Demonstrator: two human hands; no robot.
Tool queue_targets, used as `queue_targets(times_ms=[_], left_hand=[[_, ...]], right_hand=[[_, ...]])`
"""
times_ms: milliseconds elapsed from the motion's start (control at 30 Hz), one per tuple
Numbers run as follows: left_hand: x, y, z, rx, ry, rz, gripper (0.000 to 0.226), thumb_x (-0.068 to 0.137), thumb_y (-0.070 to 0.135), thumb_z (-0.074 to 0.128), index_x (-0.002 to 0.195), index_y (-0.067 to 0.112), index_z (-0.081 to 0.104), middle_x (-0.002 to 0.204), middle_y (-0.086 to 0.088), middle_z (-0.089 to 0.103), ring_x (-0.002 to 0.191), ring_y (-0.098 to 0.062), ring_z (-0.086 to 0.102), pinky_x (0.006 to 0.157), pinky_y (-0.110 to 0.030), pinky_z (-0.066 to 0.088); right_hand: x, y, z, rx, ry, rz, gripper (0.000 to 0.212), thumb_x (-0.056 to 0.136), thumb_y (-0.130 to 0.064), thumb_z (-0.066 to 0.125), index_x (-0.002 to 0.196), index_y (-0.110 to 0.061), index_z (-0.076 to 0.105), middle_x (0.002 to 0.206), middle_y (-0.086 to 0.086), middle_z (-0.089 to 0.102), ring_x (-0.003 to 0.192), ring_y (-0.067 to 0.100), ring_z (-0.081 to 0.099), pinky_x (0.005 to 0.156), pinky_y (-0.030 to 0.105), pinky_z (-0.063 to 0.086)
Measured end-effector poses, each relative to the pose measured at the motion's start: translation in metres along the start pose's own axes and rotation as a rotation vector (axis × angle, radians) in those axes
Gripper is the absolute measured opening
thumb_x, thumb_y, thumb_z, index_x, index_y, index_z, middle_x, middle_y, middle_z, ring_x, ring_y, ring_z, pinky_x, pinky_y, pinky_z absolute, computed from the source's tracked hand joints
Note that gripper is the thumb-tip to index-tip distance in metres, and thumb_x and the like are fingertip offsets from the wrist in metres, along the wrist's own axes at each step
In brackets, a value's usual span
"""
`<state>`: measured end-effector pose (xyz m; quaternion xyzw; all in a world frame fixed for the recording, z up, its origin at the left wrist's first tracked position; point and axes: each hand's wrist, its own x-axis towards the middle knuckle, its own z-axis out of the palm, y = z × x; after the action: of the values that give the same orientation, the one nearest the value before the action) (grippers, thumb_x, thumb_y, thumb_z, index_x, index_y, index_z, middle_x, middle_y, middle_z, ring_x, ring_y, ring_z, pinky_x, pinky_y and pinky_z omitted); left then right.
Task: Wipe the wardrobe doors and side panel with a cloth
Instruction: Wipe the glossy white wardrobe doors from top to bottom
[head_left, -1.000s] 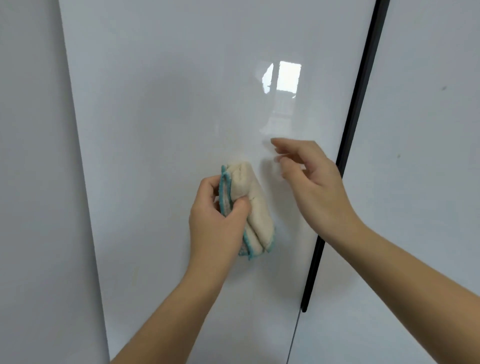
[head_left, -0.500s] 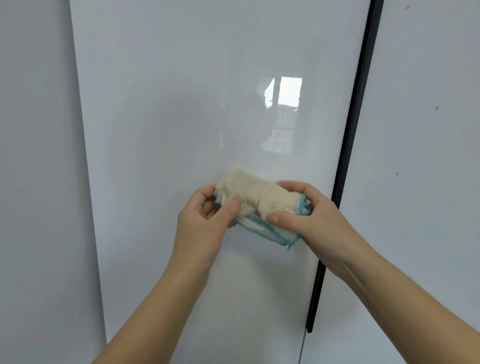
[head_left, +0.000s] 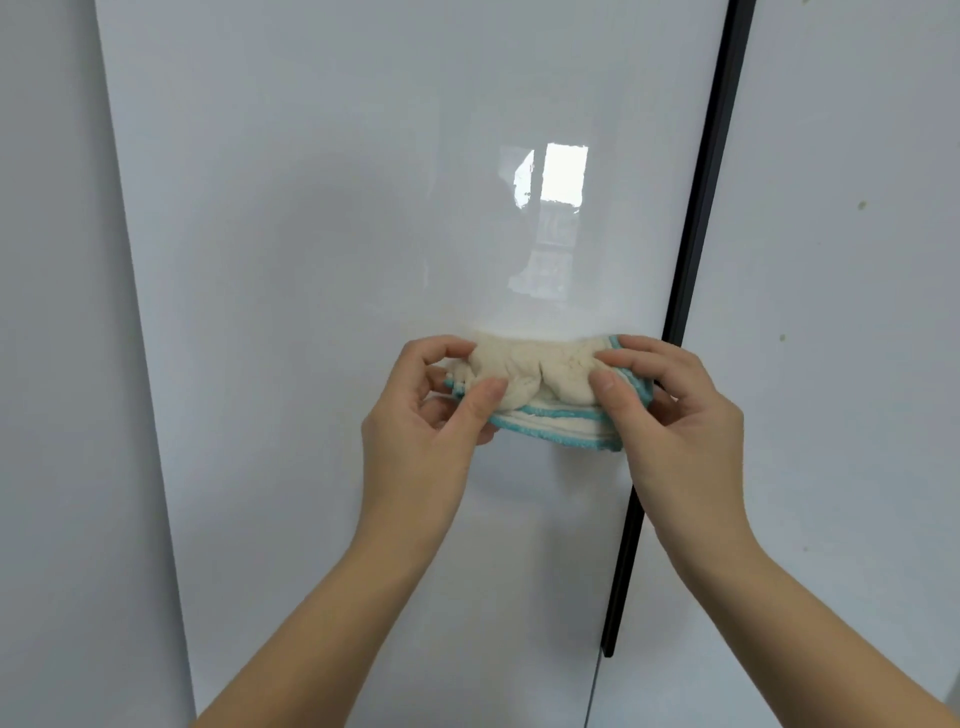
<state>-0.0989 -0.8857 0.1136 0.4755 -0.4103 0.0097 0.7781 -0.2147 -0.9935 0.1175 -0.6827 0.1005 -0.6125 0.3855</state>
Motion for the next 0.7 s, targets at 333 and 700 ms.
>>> queue_targets(times_ms=[333, 700], left_hand=[[0.039, 0.027, 0.017, -0.087, 0.059, -0.072, 0.026, 0.08, 0.027, 0.076, 0.093, 0.008, 0.063, 0.069, -0.008, 0.07, 0.056, -0.02, 0.069, 0.054, -0.027, 0.054], [0.07, 0.015, 0.035, 0.986, 0.045, 1.019, 0.035, 0.08, 0.007, 0.068, 0.115, 0.013, 0.068, 0.124, -0.011, 0.058, 0.097, -0.03, 0.057, 0.074, -0.041, 0.044]], right_hand=[[0.027, -0.012, -0.015, -0.561, -0.142, -0.46, 0.038, 0.077, -0.019, 0.079, 0.112, -0.023, 0.064, 0.116, -0.006, 0.053, 0.104, 0.0, 0.053, 0.077, 0.015, 0.047], [0.079, 0.0, -0.003, -0.819, 0.038, -0.919, 0.024, 0.094, -0.008, 0.056, 0.113, -0.008, 0.07, 0.108, 0.01, 0.066, 0.094, 0.032, 0.057, 0.074, 0.042, 0.043]])
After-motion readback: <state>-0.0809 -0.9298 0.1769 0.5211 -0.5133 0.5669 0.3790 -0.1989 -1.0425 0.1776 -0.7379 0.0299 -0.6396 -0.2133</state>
